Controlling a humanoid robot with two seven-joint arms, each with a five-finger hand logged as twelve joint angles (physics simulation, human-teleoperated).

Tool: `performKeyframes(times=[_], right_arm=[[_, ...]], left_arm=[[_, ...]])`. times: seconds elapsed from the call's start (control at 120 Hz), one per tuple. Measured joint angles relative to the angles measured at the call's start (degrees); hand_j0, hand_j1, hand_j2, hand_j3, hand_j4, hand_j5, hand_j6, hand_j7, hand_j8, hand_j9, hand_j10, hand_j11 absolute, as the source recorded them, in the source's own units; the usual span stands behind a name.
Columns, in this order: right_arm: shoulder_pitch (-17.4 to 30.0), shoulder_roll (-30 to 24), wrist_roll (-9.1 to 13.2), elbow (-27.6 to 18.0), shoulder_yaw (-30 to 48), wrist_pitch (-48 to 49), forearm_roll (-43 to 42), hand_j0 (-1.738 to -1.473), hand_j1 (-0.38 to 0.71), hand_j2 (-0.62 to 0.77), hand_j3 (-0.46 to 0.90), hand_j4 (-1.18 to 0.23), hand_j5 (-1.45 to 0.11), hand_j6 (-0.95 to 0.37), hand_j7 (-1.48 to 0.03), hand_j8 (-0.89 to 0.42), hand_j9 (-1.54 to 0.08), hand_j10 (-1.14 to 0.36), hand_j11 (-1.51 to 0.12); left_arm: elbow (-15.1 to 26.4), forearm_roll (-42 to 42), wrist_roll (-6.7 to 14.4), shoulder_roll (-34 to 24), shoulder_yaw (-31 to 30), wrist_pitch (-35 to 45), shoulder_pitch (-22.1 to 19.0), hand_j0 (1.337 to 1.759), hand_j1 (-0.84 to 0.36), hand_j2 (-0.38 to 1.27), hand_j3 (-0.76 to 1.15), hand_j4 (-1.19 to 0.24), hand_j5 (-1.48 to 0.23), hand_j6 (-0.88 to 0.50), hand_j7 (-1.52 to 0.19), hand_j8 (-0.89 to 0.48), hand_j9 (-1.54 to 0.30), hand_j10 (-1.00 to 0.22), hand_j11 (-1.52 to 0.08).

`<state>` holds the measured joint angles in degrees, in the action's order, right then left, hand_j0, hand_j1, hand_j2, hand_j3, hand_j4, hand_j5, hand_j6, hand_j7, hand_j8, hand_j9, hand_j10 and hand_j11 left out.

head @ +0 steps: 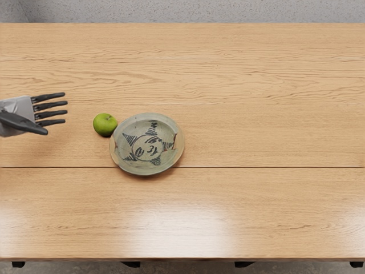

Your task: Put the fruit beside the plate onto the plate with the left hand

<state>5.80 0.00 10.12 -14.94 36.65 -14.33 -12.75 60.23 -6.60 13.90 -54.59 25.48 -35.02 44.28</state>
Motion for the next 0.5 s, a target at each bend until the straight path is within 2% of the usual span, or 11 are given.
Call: performKeyframes(times=[0.117, 0.15, 0.225, 0.283, 0.383, 0.5], right_arm=[[-0.03, 0.00, 0.00, -0.03, 0.00, 0.00, 0.00, -1.658, -0.35, 0.00, 0.00, 0.00, 0.00, 0.00, 0.00, 0.00, 0.00, 0.00, 0.00], [-0.04, 0.00, 0.00, -0.02, 0.00, 0.00, 0.00, -1.658, -0.35, 0.00, 0.00, 0.00, 0.00, 0.00, 0.00, 0.00, 0.00, 0.00, 0.00], [-0.06, 0.00, -0.01, 0.01, 0.00, 0.00, 0.00, -1.658, -0.35, 0.00, 0.00, 0.00, 0.00, 0.00, 0.00, 0.00, 0.00, 0.00, 0.00], [-0.07, 0.00, 0.00, 0.01, 0.00, 0.00, 0.00, -1.658, -0.35, 0.00, 0.00, 0.00, 0.00, 0.00, 0.00, 0.00, 0.00, 0.00, 0.00], [-0.08, 0.00, 0.00, 0.02, 0.00, 0.00, 0.00, -1.658, -0.35, 0.00, 0.00, 0.00, 0.00, 0.00, 0.00, 0.00, 0.00, 0.00, 0.00], [-0.08, 0.00, 0.00, 0.03, 0.00, 0.00, 0.00, -1.658, -0.35, 0.00, 0.00, 0.00, 0.00, 0.00, 0.00, 0.00, 0.00, 0.00, 0.00]], left_arm=[[-0.19, 0.06, 0.74, 0.12, 0.61, -0.01, 1.32, 1.658, 0.33, 0.00, 0.00, -0.01, -0.02, -0.01, -0.02, -0.01, -0.02, -0.01, -0.02], [-0.21, 0.29, 2.94, 0.91, 0.68, -0.01, 3.26, 1.658, 0.33, 0.00, 0.00, -0.01, -0.02, -0.01, -0.02, -0.01, -0.02, -0.01, -0.02], [-0.04, 3.14, 10.18, 1.29, 0.78, -0.01, 8.24, 1.658, 0.33, 0.00, 0.00, -0.01, -0.02, -0.01, -0.02, -0.01, -0.02, -0.01, -0.02], [0.67, 8.81, 13.77, 1.07, 0.85, -0.01, 13.02, 1.658, 0.33, 0.00, 0.00, -0.02, -0.02, -0.02, -0.02, -0.02, -0.02, -0.02, -0.02], [5.12, 21.21, 17.96, 3.15, 0.92, -0.01, 18.33, 1.658, 0.32, 0.01, 0.00, -0.02, -0.03, -0.02, -0.03, -0.02, -0.03, -0.02, -0.03], [8.08, 32.78, 20.07, 7.01, 0.94, -0.01, 23.59, 1.658, 0.30, 0.01, 0.00, -0.04, -0.05, -0.04, -0.05, -0.04, -0.05, -0.04, -0.05]])
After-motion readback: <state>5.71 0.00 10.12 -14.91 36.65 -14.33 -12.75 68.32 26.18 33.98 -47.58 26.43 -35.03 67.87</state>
